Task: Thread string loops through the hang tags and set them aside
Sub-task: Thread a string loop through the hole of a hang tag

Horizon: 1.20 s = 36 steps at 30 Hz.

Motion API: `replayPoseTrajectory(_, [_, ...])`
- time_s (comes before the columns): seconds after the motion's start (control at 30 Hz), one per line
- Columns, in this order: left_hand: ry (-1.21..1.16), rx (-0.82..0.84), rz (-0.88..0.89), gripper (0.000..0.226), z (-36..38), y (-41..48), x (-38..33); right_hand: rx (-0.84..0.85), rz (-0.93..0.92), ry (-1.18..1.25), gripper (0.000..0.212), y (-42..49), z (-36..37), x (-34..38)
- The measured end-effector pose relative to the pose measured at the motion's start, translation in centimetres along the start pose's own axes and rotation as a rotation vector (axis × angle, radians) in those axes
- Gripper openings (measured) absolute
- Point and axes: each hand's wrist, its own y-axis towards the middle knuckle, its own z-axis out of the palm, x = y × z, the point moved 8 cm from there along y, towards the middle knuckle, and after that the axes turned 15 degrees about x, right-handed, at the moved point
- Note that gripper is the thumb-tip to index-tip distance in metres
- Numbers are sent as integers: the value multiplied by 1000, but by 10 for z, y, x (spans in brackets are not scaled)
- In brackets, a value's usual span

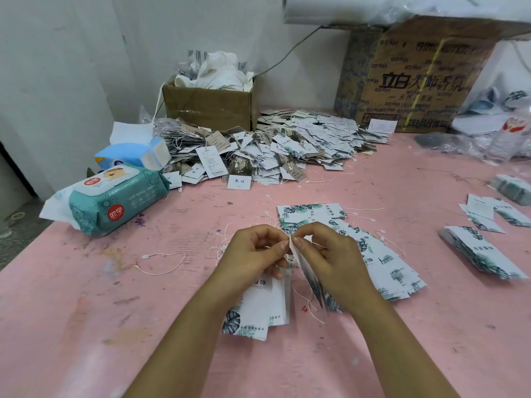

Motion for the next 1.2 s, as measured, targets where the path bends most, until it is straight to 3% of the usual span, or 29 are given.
replayPoseTrajectory(0.27, [101,-21,-42,11,-1,-1,0,70,21,4,11,1,7,-8])
replayPoseTrajectory(0.43, [174,-32,-65,14,-1,-2,0,146,26,-32,17,1,13,-5])
replayPoseTrajectory(0.63, [304,-53,-62,17,2,-3,-7,80,23,-30,10,0,5,-2])
replayPoseTrajectory(0.93, [123,-129,2,19,-5,-6,-11,62,10,-90,16,1,2,-1])
replayPoseTrajectory(1.2, [-133,-256,41,20,-23,-10,-11,-60,147,15,11,-2,-10,-24])
